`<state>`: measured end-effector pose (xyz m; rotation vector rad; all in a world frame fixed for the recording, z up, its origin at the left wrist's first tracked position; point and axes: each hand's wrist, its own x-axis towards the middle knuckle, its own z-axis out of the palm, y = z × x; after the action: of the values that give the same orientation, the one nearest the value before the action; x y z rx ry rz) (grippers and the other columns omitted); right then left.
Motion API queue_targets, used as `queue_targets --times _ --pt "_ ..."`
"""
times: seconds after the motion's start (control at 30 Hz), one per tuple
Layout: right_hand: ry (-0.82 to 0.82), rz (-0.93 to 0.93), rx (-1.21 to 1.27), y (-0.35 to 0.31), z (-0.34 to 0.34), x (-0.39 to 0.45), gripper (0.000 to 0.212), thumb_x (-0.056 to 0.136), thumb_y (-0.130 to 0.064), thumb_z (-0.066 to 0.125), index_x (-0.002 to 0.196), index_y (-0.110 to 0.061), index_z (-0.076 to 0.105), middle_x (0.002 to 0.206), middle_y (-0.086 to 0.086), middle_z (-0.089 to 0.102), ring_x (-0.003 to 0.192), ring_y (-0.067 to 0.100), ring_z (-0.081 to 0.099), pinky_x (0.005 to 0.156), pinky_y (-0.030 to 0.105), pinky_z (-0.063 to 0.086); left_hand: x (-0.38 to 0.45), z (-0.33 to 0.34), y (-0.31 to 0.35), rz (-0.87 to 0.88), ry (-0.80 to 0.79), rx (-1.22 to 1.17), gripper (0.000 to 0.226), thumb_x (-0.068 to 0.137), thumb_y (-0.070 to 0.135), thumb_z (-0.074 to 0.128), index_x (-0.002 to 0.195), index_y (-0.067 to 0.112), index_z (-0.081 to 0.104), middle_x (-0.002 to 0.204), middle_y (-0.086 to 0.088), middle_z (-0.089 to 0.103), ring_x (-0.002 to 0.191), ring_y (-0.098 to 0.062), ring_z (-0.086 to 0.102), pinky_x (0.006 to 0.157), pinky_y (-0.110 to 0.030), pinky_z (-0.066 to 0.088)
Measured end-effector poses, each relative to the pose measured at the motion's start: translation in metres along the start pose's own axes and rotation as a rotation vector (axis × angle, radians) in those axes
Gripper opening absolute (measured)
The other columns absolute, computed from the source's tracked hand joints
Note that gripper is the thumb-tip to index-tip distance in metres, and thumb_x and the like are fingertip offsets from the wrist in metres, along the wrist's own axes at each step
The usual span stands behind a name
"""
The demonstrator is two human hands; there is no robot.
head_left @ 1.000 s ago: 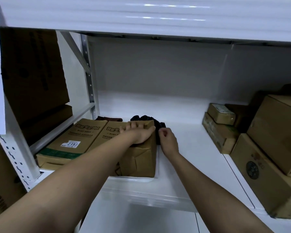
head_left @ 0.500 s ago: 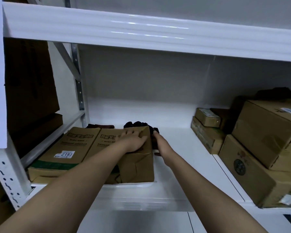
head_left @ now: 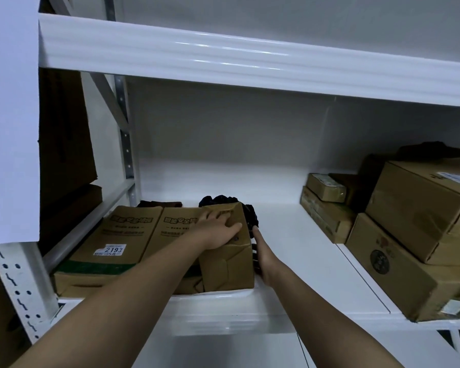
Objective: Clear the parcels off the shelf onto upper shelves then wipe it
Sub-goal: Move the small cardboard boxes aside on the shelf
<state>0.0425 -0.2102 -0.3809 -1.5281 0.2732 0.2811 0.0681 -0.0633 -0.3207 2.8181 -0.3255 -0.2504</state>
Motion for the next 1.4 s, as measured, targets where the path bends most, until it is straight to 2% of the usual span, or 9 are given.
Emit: queue_targets --times 0.17,0.27,0.37,0.43,0.57,0.7,0.9,1.1,1.4 --pt "-0.024 -0.010 -0.044 -0.003 0.004 -0.008 0.053 0.101 -0.054 0.019 0.090 -0.026 0.062 0.080 -0.003 0.065 0.072 0.007 0.060 0.046 0.012 0.047 0.000 -0.004 0.000 -0.002 -0.019 0.007 0.068 0.095 0.063 0.021 0.153 0.030 0.011 0.161 0.003 0.002 0.147 -0.025 -0.004 0.117 -0.051 0.007" --pt "-0.002 0.004 -0.069 -0.002 0.004 -0.007 0.053 0.101 -0.052 0.018 0.090 -0.023 0.062 0.083 -0.001 0.064 0.074 0.009 0.059 0.052 0.015 0.048 0.002 -0.007 0.001 -0.009 -0.009 0.029 0.068 0.094 0.063 0.026 0.152 0.028 0.017 0.160 -0.002 0.009 0.146 -0.027 0.006 0.116 -0.050 0.014" --pt "0.040 0.003 -0.078 -0.002 0.001 0.001 0.060 0.100 -0.055 0.020 0.127 -0.015 0.056 0.119 0.009 0.062 0.107 0.019 0.059 0.088 0.024 0.049 0.009 -0.008 0.000 0.005 0.043 -0.009 0.067 0.093 0.062 0.030 0.150 0.027 0.025 0.156 -0.003 0.025 0.143 -0.027 0.023 0.113 -0.046 0.025" --pt "0.097 0.011 -0.125 -0.006 -0.002 -0.001 0.066 0.099 -0.057 0.022 0.144 -0.013 0.040 0.144 0.012 0.045 0.132 0.027 0.043 0.109 0.036 0.034 0.011 -0.009 0.003 0.047 0.077 -0.069 0.063 0.094 0.058 0.033 0.149 0.027 0.027 0.153 -0.002 0.033 0.138 -0.026 0.032 0.111 -0.044 0.029" --pt "0.204 0.007 -0.157 -0.013 -0.019 -0.002 0.060 0.099 -0.056 0.029 0.135 -0.011 0.046 0.128 0.010 0.053 0.108 0.025 0.051 0.092 0.034 0.040 0.008 -0.012 0.016 0.124 0.153 -0.072 0.050 0.097 0.050 0.036 0.138 0.022 0.043 0.138 -0.005 0.047 0.123 -0.024 0.047 0.104 -0.039 0.037" --pt "0.283 -0.052 -0.232 -0.013 -0.037 0.000 0.043 0.098 -0.040 0.043 0.122 -0.007 0.056 0.105 0.006 0.060 0.087 0.021 0.055 0.077 0.031 0.042 0.012 -0.012 0.024 0.155 0.221 -0.058 0.044 0.097 0.046 0.039 0.133 0.023 0.049 0.133 -0.004 0.049 0.114 -0.021 0.053 0.092 -0.033 0.044" --pt "0.353 -0.111 -0.254 -0.017 -0.058 -0.006 0.026 0.095 -0.025 0.050 0.112 -0.007 0.059 0.101 0.006 0.066 0.079 0.019 0.057 0.067 0.027 0.044 0.017 -0.004 0.045 0.208 0.323 -0.250 0.025 0.096 0.030 0.045 0.109 0.020 0.063 0.108 0.004 0.065 0.089 -0.014 0.058 0.066 -0.027 0.044" --pt "0.344 -0.203 -0.315 -0.025 -0.087 -0.010 0.019 0.094 -0.025 0.051 0.102 -0.010 0.061 0.097 0.005 0.067 0.077 0.017 0.058 0.067 0.024 0.044 0.020 0.003 0.086 0.220 0.363 -0.273 0.023 0.090 0.029 0.045 0.099 0.022 0.065 0.108 0.004 0.063 0.099 -0.019 0.060 0.085 -0.034 0.050" --pt "0.323 -0.279 -0.402 -0.028 -0.157 -0.024 0.016 0.092 -0.026 0.051 0.096 -0.016 0.062 0.096 0.000 0.068 0.087 0.019 0.061 0.075 0.030 0.044 0.028 0.024 0.168 0.182 0.321 -0.264 0.035 0.093 0.034 0.047 0.126 0.022 0.053 0.127 0.003 0.057 0.115 -0.019 0.053 0.096 -0.033 0.043"
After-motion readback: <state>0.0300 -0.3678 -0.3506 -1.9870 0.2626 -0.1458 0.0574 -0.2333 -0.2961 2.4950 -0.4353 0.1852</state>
